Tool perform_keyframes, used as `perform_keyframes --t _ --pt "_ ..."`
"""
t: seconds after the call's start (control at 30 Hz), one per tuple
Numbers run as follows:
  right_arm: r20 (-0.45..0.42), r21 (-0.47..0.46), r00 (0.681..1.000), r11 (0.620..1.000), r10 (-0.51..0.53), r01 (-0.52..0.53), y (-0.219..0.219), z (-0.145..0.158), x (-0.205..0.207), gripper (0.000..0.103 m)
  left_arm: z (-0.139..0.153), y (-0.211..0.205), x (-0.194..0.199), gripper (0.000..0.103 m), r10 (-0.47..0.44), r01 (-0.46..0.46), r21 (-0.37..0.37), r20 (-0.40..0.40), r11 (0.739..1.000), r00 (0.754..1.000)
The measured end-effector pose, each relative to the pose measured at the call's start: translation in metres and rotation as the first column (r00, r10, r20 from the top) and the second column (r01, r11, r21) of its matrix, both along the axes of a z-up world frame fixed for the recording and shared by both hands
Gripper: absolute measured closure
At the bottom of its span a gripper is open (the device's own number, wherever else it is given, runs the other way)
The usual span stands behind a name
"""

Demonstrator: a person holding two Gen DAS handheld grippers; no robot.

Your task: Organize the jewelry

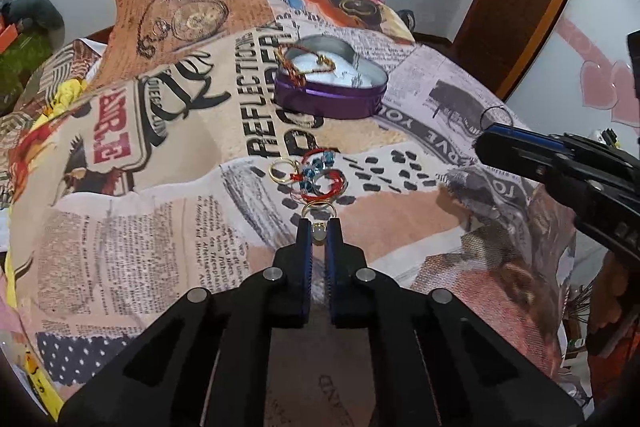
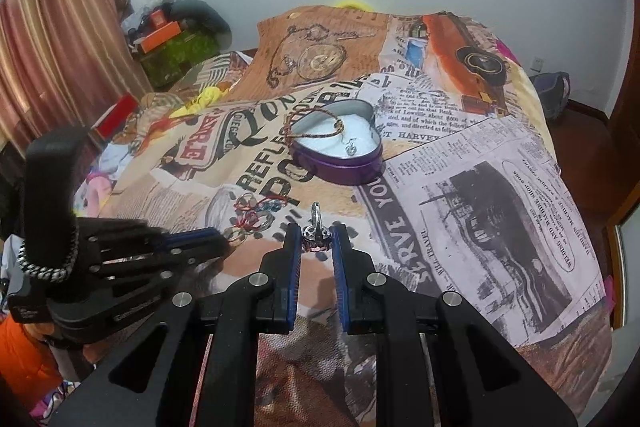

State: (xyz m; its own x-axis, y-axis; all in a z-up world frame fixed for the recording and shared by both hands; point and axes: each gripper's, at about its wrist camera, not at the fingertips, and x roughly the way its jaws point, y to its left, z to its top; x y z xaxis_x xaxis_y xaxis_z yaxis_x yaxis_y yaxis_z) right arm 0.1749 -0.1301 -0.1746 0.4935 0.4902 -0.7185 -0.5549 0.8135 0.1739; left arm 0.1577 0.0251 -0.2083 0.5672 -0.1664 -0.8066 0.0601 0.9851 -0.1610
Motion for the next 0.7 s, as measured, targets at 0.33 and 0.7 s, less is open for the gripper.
perform_keyframes --t 0.33,0.7 --pt "0.037 0.009 0.999 1.0 -0.024 0.024 -0.002 0.014 0.01 0.089 0.041 0.009 0.006 0.098 0.012 -0.011 -0.013 0.123 1.0 0.992" --pt "0.088 0.028 0.996 1.0 -0.014 0.012 0.005 0.031 0.032 0.089 0.06 0.008 0.04 0.098 0.004 0.002 -0.029 0.197 1.0 0.98"
